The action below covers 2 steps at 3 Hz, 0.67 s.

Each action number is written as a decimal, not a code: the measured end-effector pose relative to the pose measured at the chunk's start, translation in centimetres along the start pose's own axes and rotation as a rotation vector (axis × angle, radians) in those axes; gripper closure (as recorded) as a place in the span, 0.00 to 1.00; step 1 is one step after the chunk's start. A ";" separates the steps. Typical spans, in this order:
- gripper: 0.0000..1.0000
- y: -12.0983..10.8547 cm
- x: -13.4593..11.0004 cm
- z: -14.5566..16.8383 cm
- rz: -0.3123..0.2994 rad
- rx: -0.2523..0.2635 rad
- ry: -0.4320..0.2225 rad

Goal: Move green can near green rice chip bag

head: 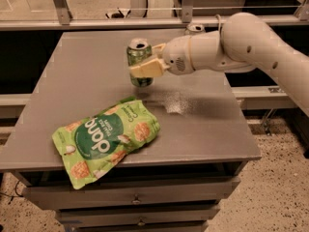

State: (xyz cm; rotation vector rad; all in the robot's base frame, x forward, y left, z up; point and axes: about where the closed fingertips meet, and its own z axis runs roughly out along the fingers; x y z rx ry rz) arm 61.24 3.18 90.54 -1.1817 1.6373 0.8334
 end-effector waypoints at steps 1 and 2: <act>1.00 0.1 2.6 -4.4 0.023 0.051 0.021; 1.00 1.2 4.8 -7.3 0.045 0.064 0.036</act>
Offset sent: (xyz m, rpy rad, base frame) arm -0.0665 -0.1210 -0.0339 -0.0411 0.0572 -0.1097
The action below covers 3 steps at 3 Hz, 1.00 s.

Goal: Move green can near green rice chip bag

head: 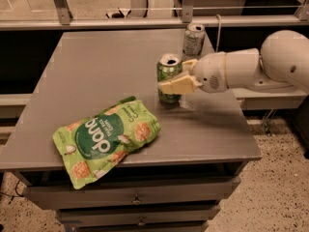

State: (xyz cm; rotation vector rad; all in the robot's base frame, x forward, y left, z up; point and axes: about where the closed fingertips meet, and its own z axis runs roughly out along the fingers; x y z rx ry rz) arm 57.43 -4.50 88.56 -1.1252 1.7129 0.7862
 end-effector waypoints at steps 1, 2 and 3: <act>1.00 0.9 1.6 -2.7 0.009 -0.010 0.008; 1.00 2.2 1.9 -3.9 0.012 -0.056 -0.009; 0.82 3.6 1.4 -3.8 -0.018 -0.136 -0.048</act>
Offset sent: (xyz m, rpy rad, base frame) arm -0.0579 -0.0432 0.0005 0.0571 0.0413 0.0987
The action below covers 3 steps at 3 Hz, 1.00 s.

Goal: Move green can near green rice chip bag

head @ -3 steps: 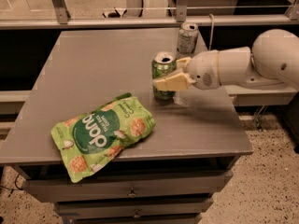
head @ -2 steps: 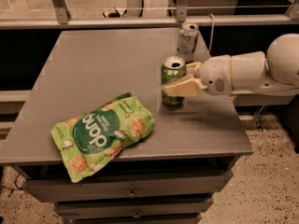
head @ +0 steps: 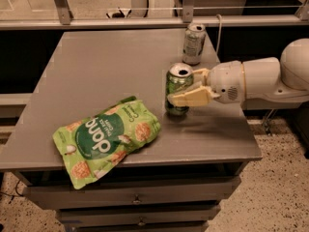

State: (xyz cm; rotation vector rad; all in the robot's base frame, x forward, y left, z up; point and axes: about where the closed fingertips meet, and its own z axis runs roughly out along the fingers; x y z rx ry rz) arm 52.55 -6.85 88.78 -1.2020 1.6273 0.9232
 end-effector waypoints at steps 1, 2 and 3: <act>0.59 1.0 -0.4 0.5 -0.024 -0.060 -0.028; 0.36 1.7 -0.7 0.9 -0.045 -0.108 -0.050; 0.13 2.2 -0.9 1.1 -0.057 -0.137 -0.061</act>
Offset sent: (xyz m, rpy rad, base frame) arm -0.0196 0.0174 0.0073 0.0819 -0.0332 0.1647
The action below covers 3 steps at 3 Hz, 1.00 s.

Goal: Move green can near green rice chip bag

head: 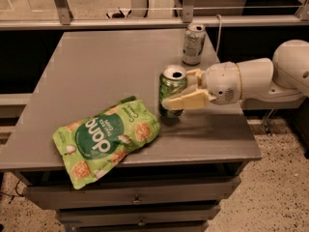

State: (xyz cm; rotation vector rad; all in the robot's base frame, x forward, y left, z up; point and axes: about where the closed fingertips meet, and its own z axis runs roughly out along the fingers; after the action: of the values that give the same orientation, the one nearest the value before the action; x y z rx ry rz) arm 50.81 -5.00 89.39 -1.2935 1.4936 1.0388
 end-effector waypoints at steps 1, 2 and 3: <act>0.00 0.3 -0.1 0.0 -0.008 -0.015 -0.005; 0.00 0.5 0.1 -0.2 -0.010 -0.019 -0.001; 0.00 0.4 0.8 -2.0 -0.004 0.016 0.019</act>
Offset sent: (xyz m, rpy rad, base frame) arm -0.0092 -0.0128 -0.0015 -0.0052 -0.0056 0.0204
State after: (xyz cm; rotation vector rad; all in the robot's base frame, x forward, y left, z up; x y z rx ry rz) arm 50.20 -7.10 89.18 -1.2976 1.5098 1.0130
